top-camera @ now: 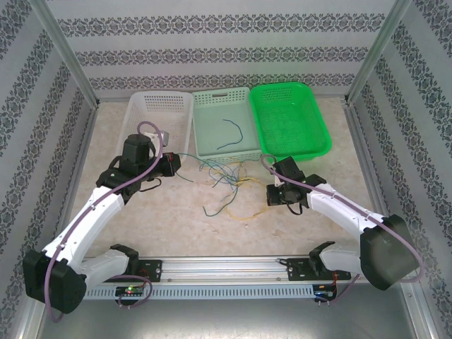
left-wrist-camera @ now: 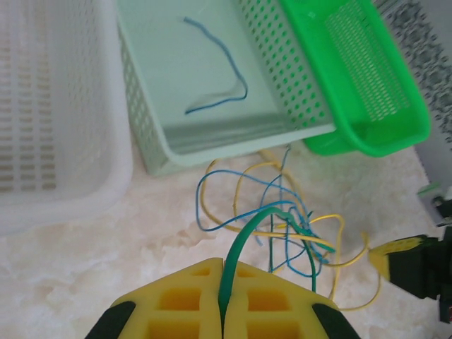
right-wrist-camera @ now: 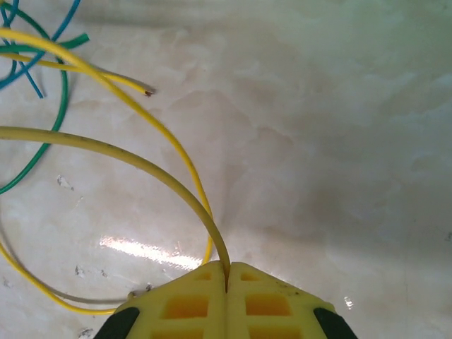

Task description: Untangle the cables

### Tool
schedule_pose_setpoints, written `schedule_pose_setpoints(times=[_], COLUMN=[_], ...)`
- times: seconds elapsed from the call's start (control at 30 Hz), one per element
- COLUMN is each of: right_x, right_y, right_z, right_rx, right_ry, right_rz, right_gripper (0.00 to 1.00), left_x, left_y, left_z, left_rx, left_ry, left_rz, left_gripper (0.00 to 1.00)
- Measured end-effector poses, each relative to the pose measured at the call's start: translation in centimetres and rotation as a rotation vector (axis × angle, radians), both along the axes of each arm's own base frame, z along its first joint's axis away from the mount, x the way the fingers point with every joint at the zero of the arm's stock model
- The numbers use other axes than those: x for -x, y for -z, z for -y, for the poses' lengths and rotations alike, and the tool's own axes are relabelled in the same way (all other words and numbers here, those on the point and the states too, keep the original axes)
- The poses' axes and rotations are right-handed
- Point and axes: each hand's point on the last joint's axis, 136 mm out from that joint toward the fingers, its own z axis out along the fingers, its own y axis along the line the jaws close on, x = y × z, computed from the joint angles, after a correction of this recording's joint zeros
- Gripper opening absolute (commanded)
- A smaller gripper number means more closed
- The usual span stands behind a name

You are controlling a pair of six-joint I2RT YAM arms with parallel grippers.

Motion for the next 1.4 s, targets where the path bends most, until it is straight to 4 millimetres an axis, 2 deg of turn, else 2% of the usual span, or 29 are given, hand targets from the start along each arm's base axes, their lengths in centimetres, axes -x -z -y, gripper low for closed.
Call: schedule_pose_setpoints(times=[0.13, 0.23, 0.37, 0.7, 0.87, 1.0, 1.17, 1.4], right_x=[-0.4, -0.7, -1.3, -2.3, -2.1, -2.0, -1.7, -1.2], right_y=[-0.7, -2.5, -7.5, -18.3, -23.8, -27.1, -29.6, -31.1], right_z=[-0.5, -0.7, -0.4, 1.4, 0.9, 0.7, 0.8, 1.3], right_rx=[-0.016, -0.070, -0.181, -0.317, -0.396, -0.447, -0.480, -0.493], right_ry=[-0.010, -0.010, 0.008, 0.073, 0.054, 0.046, 0.041, 0.052], right_rz=[0.020, 0.072, 0.231, 0.479, 0.580, 0.645, 0.705, 0.748], right_gripper=[0.00, 0.00, 0.01, 0.00, 0.00, 0.00, 0.00, 0.00], left_x=[0.0, -0.1, -0.2, 0.6, 0.8, 1.0, 1.7, 1.9], left_y=[-0.8, -0.6, 0.6, 7.7, 9.0, 10.3, 11.8, 12.9], left_z=[0.0, -0.2, -0.3, -0.1, 0.0, 0.0, 0.0, -0.1], left_rx=[0.007, -0.002, -0.018, -0.065, -0.082, -0.094, -0.107, -0.124], left_ry=[-0.002, -0.009, -0.016, 0.012, 0.026, 0.040, 0.053, 0.061], left_rz=[0.030, 0.026, -0.002, -0.201, -0.235, -0.271, -0.307, -0.337], left_gripper=[0.07, 0.07, 0.06, 0.05, 0.04, 0.03, 0.03, 0.02])
